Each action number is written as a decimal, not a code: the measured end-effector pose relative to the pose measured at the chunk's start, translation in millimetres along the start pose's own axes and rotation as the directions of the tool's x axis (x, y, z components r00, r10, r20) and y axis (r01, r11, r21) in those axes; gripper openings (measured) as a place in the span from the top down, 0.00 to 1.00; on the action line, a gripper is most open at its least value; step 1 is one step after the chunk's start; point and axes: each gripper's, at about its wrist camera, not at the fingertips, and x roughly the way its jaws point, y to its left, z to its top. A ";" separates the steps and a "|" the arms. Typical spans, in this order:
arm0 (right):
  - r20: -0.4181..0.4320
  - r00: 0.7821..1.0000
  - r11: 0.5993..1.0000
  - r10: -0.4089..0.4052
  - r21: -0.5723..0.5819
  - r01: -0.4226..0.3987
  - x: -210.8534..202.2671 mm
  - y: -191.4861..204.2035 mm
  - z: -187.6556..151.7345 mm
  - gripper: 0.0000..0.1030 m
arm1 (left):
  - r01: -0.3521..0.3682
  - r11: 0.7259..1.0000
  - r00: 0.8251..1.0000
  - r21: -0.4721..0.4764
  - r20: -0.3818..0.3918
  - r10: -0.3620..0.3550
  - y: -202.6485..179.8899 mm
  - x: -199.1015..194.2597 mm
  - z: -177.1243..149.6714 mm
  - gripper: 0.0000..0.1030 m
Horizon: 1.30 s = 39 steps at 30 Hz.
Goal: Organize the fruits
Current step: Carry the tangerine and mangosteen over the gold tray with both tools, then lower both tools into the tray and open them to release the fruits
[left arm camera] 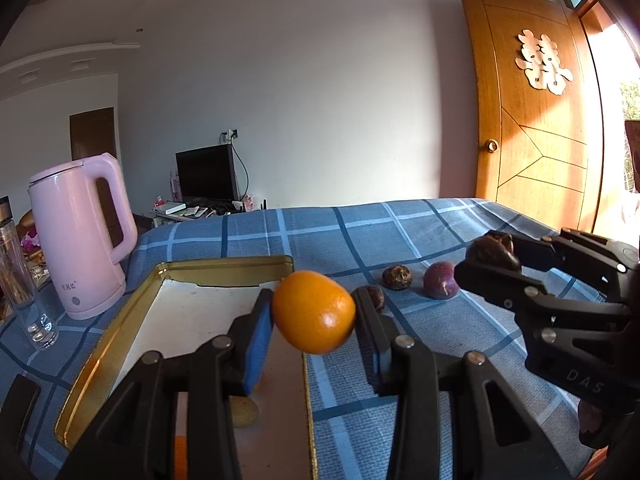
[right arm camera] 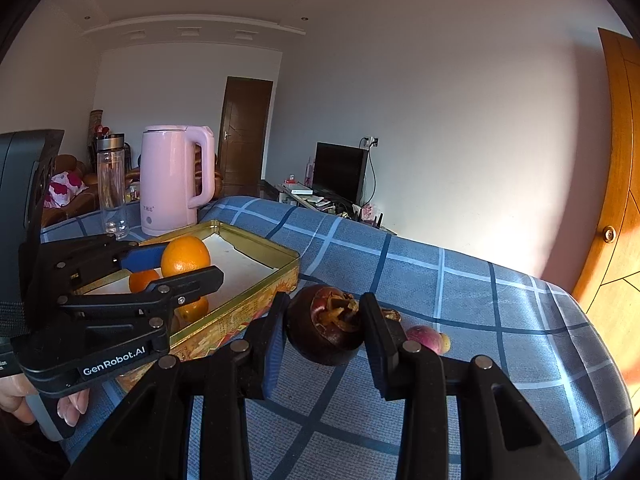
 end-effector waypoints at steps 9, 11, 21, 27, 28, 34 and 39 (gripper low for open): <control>-0.002 1.000 0.999 0.024 -0.029 -0.024 7.4 13.8 7.2 0.64 | -0.028 0.999 1.000 -0.019 0.002 0.028 18.5 -3.7 -2.9 0.60; -0.003 1.000 0.999 0.028 -0.038 -0.028 8.8 18.2 8.9 0.64 | -0.034 0.999 0.999 -0.024 0.002 0.034 22.1 -4.2 -3.1 0.60; -0.002 0.998 0.996 0.066 -0.053 -0.066 17.6 35.9 16.8 0.64 | -0.071 0.997 0.997 -0.033 -0.008 0.071 40.5 -5.7 -7.5 0.60; -0.005 0.996 0.993 0.092 -0.074 -0.092 23.9 49.9 20.8 0.64 | -0.088 0.995 0.996 -0.041 -0.015 0.087 52.4 -7.0 -9.2 0.60; -0.006 0.995 0.992 0.095 -0.078 -0.095 24.9 51.9 21.4 0.64 | -0.091 0.995 0.996 -0.041 -0.015 0.091 53.9 -7.5 -9.3 0.60; -0.012 0.993 0.990 0.114 -0.087 -0.115 32.7 61.3 23.8 0.64 | -0.112 0.993 0.994 -0.043 -0.017 0.112 64.3 -9.4 -10.5 0.60; -0.022 0.990 0.986 0.136 -0.090 -0.137 41.1 68.0 24.9 0.64 | -0.132 0.990 0.991 -0.050 -0.027 0.130 74.8 -9.2 -13.5 0.60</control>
